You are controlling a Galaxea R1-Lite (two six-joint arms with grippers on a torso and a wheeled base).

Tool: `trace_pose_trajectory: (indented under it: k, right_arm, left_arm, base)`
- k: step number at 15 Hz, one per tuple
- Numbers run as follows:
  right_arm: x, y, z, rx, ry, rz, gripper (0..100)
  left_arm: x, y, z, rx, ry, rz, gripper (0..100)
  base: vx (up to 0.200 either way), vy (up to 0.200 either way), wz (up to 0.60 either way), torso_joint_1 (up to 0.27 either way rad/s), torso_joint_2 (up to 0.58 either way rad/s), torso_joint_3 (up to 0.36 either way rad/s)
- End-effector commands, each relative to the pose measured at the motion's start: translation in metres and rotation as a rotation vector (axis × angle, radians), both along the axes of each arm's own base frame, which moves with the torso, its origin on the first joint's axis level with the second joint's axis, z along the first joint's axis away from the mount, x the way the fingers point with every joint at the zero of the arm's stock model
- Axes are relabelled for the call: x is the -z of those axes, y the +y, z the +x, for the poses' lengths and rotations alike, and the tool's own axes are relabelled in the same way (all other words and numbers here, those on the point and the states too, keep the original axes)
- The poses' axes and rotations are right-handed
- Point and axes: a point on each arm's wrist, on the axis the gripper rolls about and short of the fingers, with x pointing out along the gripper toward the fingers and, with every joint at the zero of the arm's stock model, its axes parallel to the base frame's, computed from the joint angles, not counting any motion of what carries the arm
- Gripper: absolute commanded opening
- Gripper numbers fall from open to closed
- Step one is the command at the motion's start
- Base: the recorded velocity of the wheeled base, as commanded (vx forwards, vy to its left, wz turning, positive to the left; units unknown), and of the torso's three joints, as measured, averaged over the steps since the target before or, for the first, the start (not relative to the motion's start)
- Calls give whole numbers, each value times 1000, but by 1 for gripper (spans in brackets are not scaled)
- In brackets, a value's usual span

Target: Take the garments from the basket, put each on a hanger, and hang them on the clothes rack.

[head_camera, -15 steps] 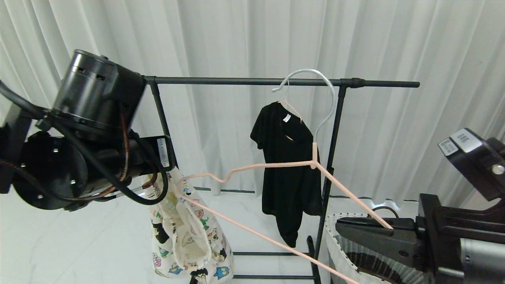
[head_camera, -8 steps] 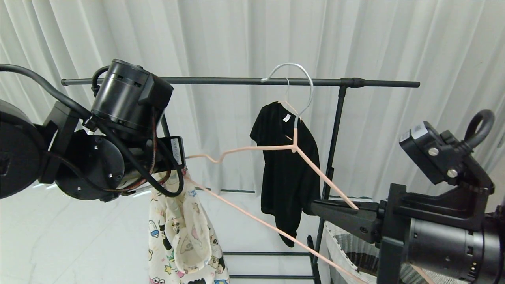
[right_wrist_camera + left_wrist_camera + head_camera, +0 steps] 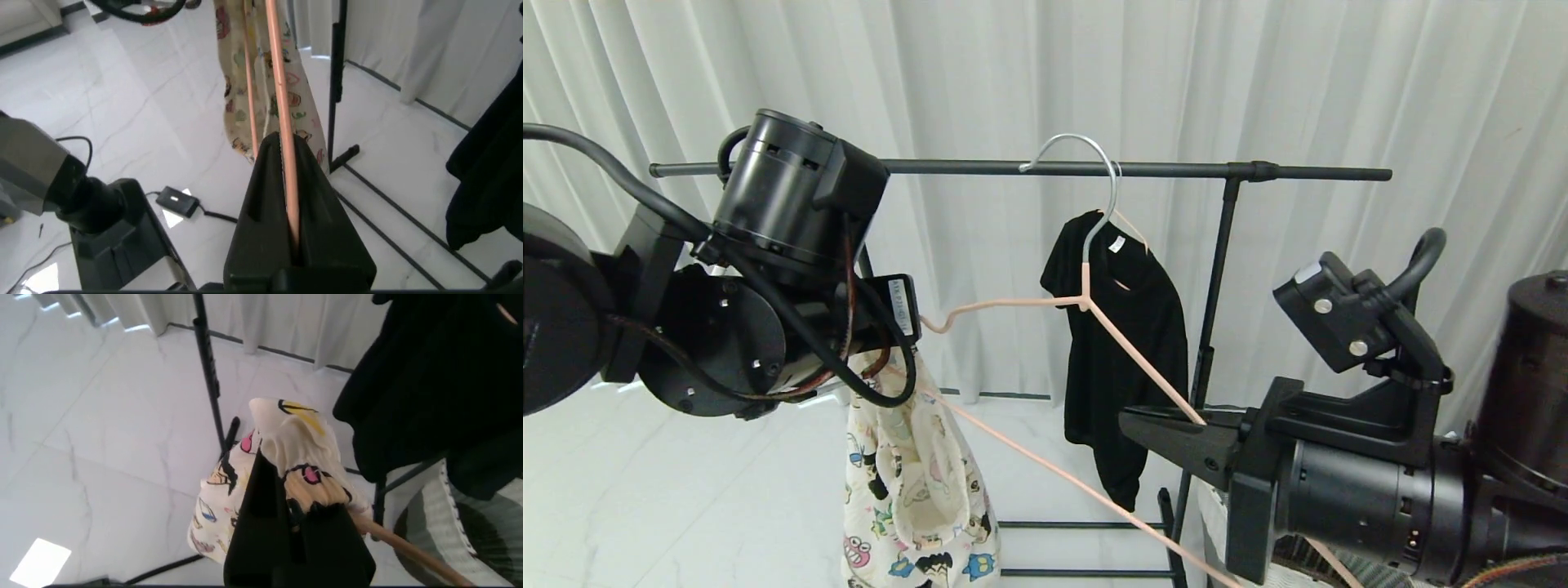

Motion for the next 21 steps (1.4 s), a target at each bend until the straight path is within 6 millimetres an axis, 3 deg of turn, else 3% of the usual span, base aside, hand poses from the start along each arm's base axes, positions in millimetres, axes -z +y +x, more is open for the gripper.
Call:
trace_pose_trajectory:
  k: [1,4,7,11,14,21]
  right_arm:
    - [4,9,3,7,2,-8,0]
    - [4,25,-3,-13,16,1,0]
    - [7,37,-3,-26,20,-7,0]
    - [14,58,-3,-29,32,-23,0]
    - [12,75,4,69,49,13,0]
    - [9,78,6,143,49,81,0]
  left_arm:
    - [-4,-4,-7,28,-11,-11,0]
    - [-11,-11,-20,90,-29,-33,0]
    - [-25,-18,-46,278,-31,-109,0]
    - [-34,-23,-67,468,-37,-67,0]
    - [-32,-21,-71,512,-37,-12,0]
    - [-19,-11,-79,541,-36,55,0]
  base:
    - [0,0,0,0,0,0]
    - [0,0,0,0,0,0]
    - [0,0,0,0,0,0]
    - [0,0,0,0,0,0]
    - [0,0,0,0,0,0]
    - [0,0,0,0,0,0]
